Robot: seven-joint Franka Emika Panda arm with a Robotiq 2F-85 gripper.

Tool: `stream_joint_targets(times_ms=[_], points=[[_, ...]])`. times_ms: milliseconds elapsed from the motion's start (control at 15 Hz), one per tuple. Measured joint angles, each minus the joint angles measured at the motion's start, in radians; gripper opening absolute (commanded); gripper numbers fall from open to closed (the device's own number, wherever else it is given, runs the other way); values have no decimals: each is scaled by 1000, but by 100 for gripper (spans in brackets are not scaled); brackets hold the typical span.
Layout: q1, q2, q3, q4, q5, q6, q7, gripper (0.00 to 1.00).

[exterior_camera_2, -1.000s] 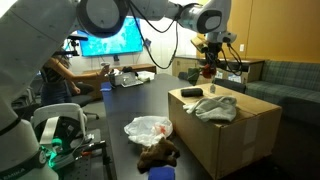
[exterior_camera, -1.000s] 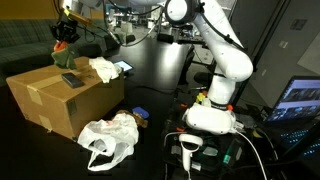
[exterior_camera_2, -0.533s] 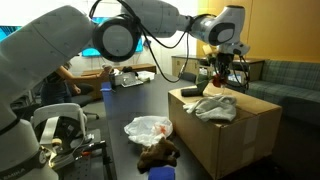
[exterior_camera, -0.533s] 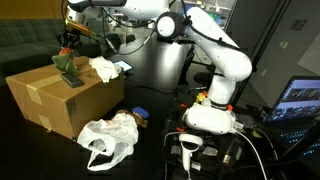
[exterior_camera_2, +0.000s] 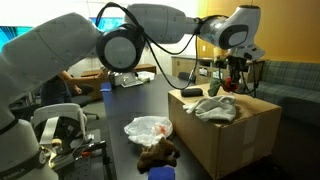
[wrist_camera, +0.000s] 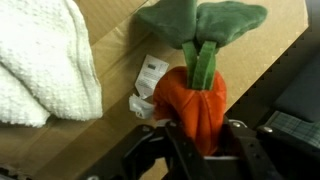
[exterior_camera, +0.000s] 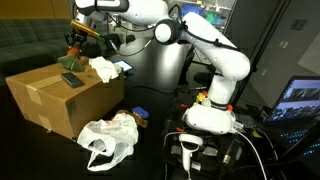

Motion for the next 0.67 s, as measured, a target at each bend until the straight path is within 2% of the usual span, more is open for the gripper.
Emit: stream_joint_targets(times_ms=[267, 333, 667], points=[[5, 10, 6, 6, 0, -21, 8, 96], [8, 10, 7, 6, 0, -25, 8, 100], [19, 4, 7, 23, 0, -27, 8, 100]])
